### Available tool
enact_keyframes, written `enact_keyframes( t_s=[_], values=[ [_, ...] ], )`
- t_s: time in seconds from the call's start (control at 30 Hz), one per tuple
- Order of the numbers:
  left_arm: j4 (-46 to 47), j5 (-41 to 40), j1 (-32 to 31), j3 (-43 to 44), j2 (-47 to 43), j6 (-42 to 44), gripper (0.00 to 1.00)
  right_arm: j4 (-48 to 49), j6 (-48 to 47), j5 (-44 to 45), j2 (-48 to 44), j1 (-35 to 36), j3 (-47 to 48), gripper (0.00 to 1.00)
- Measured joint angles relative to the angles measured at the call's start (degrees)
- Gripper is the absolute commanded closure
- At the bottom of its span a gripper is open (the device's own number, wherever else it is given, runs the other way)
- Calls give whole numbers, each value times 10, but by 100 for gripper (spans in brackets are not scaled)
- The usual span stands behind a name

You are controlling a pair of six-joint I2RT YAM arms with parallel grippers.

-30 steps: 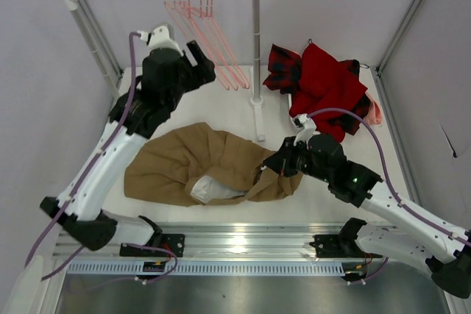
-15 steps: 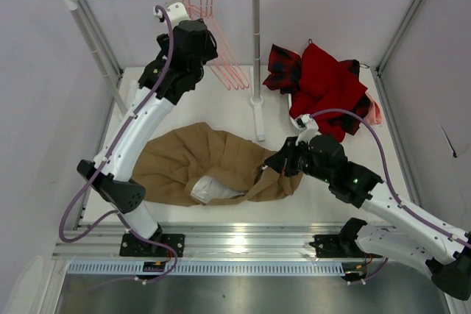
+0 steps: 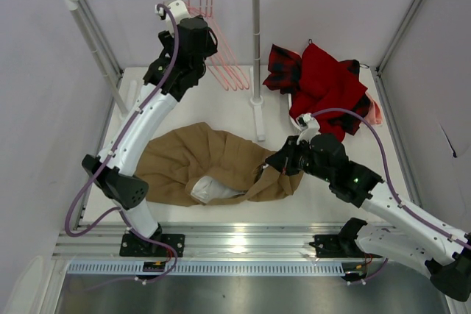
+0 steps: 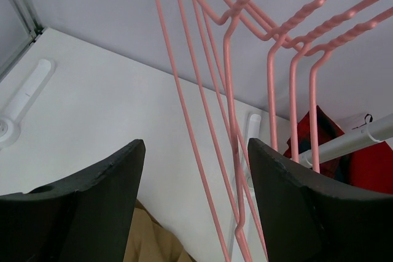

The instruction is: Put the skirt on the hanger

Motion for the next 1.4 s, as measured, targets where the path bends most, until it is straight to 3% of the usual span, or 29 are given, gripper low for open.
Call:
enact_keyframes(
  t_s=[0.2, 0.77, 1.17, 1.27, 1.3, 1.4],
  values=[
    [12, 8, 0, -5, 2, 3, 29, 1, 0, -3, 2, -5, 0, 100],
    [54, -49, 12, -23, 41, 63, 52, 2, 0, -6, 5, -11, 0, 100],
    [166, -42, 28, -186, -10, 137, 58, 9, 0, -7, 18, -15, 1, 100],
    [188, -36, 30, -218, -33, 148, 67, 12, 0, -9, 21, -15, 1, 100],
    [200, -34, 30, -231, -43, 152, 79, 13, 0, -10, 23, -15, 2, 100],
    [229, -28, 30, -261, -71, 167, 98, 14, 0, -11, 26, -15, 2, 100]
  ],
)
